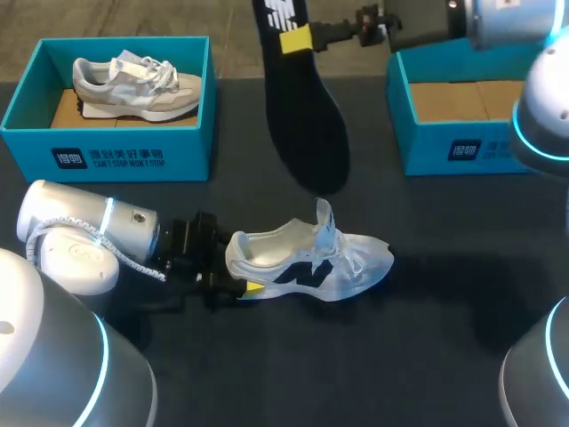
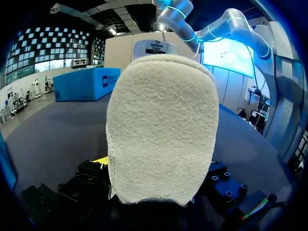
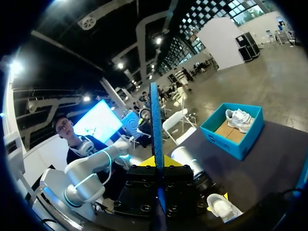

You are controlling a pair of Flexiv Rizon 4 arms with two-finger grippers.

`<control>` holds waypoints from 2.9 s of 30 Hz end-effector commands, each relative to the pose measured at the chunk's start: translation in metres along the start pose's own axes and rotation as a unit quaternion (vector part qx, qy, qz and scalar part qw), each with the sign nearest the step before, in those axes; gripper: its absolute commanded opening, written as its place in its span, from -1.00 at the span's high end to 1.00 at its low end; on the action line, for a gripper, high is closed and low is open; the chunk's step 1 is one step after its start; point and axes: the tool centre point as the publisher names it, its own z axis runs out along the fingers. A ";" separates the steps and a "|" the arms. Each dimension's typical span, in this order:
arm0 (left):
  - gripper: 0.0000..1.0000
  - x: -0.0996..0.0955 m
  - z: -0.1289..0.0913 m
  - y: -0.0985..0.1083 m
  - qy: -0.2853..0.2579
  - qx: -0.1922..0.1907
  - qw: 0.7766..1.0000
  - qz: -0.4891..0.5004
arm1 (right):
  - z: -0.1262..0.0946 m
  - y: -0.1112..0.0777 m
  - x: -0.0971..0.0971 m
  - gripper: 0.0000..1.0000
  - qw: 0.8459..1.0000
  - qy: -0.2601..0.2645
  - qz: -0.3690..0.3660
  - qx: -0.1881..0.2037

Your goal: Take the shoe out of the shoebox, open the shoe tongue, remove and reinsert the insole, then place the shoe into the shoebox

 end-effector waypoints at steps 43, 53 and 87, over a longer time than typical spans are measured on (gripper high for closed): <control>1.00 -0.002 0.002 0.003 0.001 -0.002 1.000 -0.001 | -0.030 -0.090 0.079 1.00 0.997 -0.011 0.057 -0.059; 1.00 -0.002 0.002 0.003 0.001 -0.002 1.000 -0.001 | -0.036 -0.088 0.077 1.00 0.997 -0.009 0.048 -0.051; -1.00 0.001 -0.001 0.003 0.001 -0.035 0.999 -0.004 | -0.034 -0.087 0.076 1.00 0.998 -0.009 0.048 -0.048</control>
